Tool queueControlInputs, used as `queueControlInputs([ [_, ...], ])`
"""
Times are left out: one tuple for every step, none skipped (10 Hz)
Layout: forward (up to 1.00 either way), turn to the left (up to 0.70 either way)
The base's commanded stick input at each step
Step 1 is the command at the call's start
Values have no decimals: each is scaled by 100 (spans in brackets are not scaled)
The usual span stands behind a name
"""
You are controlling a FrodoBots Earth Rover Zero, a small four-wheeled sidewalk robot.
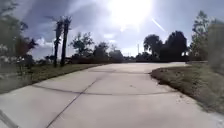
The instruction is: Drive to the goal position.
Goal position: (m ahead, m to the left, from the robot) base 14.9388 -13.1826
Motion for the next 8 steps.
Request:
queueControlInputs([
  [85, -34],
  [85, -34],
  [85, -34],
  [85, -22],
  [85, 0],
  [85, 0],
  [85, 0],
  [85, 0],
])
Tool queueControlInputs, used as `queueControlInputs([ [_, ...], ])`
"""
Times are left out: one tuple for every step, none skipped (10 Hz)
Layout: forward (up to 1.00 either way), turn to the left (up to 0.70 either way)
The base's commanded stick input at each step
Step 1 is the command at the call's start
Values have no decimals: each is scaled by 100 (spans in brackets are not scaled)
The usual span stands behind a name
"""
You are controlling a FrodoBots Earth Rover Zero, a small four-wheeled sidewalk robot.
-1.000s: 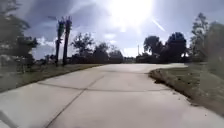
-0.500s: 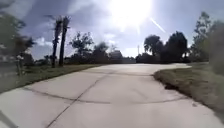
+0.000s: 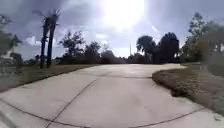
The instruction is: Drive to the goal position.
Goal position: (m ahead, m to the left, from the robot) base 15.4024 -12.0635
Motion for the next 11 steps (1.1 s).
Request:
queueControlInputs([
  [85, 0],
  [85, 0],
  [85, 0],
  [85, 0],
  [85, 0],
  [85, 0],
  [85, 0],
  [85, -13],
  [85, -34],
  [85, -34],
  [85, -14],
])
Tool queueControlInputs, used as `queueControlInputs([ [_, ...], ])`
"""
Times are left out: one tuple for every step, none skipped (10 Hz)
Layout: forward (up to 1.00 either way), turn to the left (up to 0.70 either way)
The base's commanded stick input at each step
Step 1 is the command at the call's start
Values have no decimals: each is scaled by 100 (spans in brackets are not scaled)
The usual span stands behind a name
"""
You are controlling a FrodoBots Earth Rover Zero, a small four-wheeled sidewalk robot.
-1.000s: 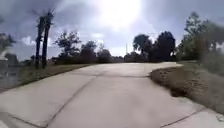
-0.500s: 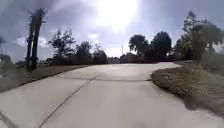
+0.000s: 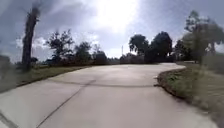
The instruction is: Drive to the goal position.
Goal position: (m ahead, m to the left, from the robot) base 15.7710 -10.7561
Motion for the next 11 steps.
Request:
queueControlInputs([
  [85, 0],
  [85, 0],
  [85, 0],
  [85, 0],
  [85, 0],
  [85, 0],
  [85, 0],
  [85, 0],
  [85, 0],
  [85, 0],
  [85, 0],
])
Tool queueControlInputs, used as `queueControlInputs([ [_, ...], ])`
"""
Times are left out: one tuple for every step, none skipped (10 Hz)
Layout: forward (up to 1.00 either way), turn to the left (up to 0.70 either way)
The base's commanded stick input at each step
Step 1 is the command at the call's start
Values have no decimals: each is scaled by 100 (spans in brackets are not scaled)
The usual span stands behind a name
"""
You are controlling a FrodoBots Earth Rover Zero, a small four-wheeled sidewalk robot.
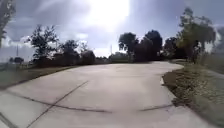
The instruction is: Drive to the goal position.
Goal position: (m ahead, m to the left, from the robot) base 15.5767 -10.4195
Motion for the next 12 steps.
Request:
queueControlInputs([
  [85, 0],
  [85, 0],
  [85, 0],
  [85, 0],
  [85, 0],
  [85, 0],
  [85, -2],
  [85, -18],
  [85, -33],
  [85, -34],
  [85, -34],
  [85, -34],
])
